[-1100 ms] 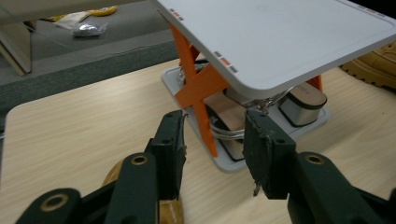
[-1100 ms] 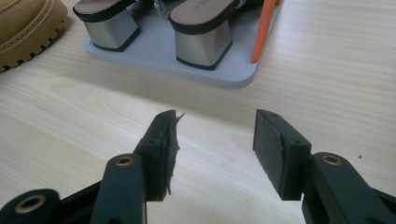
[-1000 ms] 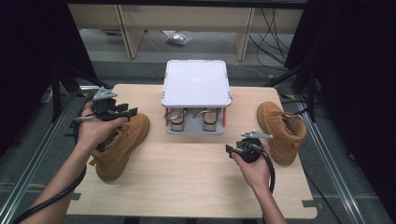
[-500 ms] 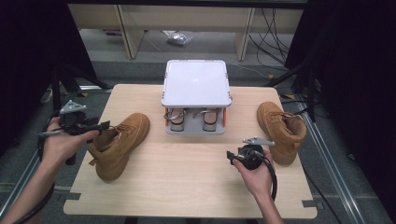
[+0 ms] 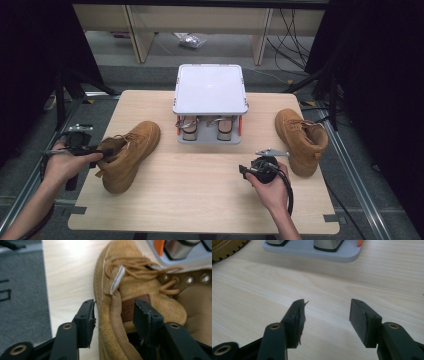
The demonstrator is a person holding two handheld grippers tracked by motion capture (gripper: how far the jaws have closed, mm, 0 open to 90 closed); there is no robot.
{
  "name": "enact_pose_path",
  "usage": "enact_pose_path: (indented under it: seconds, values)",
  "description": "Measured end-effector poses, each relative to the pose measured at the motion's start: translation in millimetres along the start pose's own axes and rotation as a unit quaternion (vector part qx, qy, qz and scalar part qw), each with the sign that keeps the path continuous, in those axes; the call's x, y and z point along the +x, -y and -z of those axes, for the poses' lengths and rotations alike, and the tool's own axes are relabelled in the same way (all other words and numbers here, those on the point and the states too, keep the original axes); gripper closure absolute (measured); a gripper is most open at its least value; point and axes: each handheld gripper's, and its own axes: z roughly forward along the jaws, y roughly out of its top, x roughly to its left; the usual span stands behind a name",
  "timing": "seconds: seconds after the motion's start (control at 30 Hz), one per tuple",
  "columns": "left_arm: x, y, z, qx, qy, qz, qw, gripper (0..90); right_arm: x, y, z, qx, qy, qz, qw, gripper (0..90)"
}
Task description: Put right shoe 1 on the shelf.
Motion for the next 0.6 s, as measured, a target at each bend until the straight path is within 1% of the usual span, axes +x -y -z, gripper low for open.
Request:
enact_pose_path:
  seconds: [0.03, 0.07, 0.1, 0.13, 0.17, 0.2, 0.23, 0.27, 0.3, 0.33, 0.37, 0.4, 0.43, 0.47, 0.5, 0.53, 0.57, 0.6]
  values:
    - [0.0, 0.0, 0.0, 0.0, 0.0, 0.0, 1.0, 54.3, 0.0, 0.0, 0.0, 0.0, 0.0, 0.0, 1.0, 47.0]
    - [0.2, -0.1, -3.0, 0.005, -0.001, -0.004, 1.0, 54.3, -0.1, 0.0, 0.0, 0.001, -0.001, 0.0, 1.0, 46.9]
    - [0.9, -1.1, -4.8, 0.019, -0.001, -0.004, 0.9998, 57.0, -0.2, 0.1, 0.0, 0.002, -0.004, -0.002, 1.0, 46.7]
    - [2.0, -1.8, -7.8, 0.022, 0.006, 0.009, 0.9997, 58.7, -0.3, 0.2, 0.0, 0.004, -0.004, -0.003, 1.0, 46.7]
    - [2.0, -1.8, -7.8, 0.022, 0.006, 0.009, 0.9997, 61.3, -0.3, 0.2, 0.0, 0.004, -0.004, -0.003, 1.0, 46.7]
    - [2.5, -2.9, -7.0, 0.03, 0.008, 0.01, 0.9995, 61.3, -0.6, 0.5, 0.2, 0.004, -0.005, -0.005, 1.0, 46.7]
    - [2.2, -3.9, -7.8, 0.035, 0.006, 0.019, 0.9992, 64.1, -1.1, 1.2, 0.1, 0.005, -0.004, -0.005, 1.0, 46.6]
    - [2.2, -4.0, -8.5, 0.033, 0.004, 0.024, 0.9991, 65.7, -1.4, 1.5, -0.4, 0.007, -0.004, -0.006, 1.0, 46.6]
    - [2.2, -4.0, -8.5, 0.033, 0.004, 0.024, 0.9991, 67.7, -1.4, 1.5, -0.4, 0.007, -0.004, -0.006, 1.0, 46.6]
    - [2.3, -4.2, -8.4, 0.038, -0.003, 0.031, 0.9988, 71.7, -1.6, 2.1, -1.1, 0.007, -0.005, -0.003, 1.0, 46.6]
    - [2.3, -4.2, -8.4, 0.038, -0.003, 0.031, 0.9988, 75.1, -1.6, 2.1, -1.1, 0.007, -0.005, -0.003, 1.0, 46.6]
    - [2.0, -3.5, -8.3, 0.035, -0.005, 0.039, 0.9986, 76.0, -0.3, 2.6, -1.6, 0.012, -0.01, -0.011, 0.9998, 46.7]
    - [2.0, -3.5, -8.3, 0.035, -0.005, 0.039, 0.9986, 77.0, -0.7, 2.5, -1.5, 0.008, -0.007, -0.003, 0.9999, 46.7]
    - [2.3, -1.3, -8.4, 0.021, -0.002, 0.051, 0.9985, 77.6, -0.2, 2.5, -1.0, 0.008, -0.005, -0.003, 1.0, 46.7]
    - [2.3, -1.3, -8.4, 0.021, -0.002, 0.051, 0.9985, 78.1, -0.2, 2.5, -1.0, 0.008, -0.005, -0.003, 1.0, 46.7]
    - [3.4, 0.3, -8.3, 0.013, 0.004, 0.061, 0.9981, 78.5, -1.5, 2.6, -1.9, 0.004, -0.011, -0.006, 0.9999, 46.7]
    - [6.0, 2.0, -7.3, 0.01, 0.016, 0.071, 0.9973, 78.8, -1.4, 2.4, -0.6, 0.008, -0.005, -0.005, 0.9999, 46.7]
    - [10.3, 6.6, -6.3, -0.003, 0.03, 0.092, 0.9953, 79.0, -1.0, 2.7, 0.1, 0.012, -0.004, -0.013, 0.9998, 46.7]
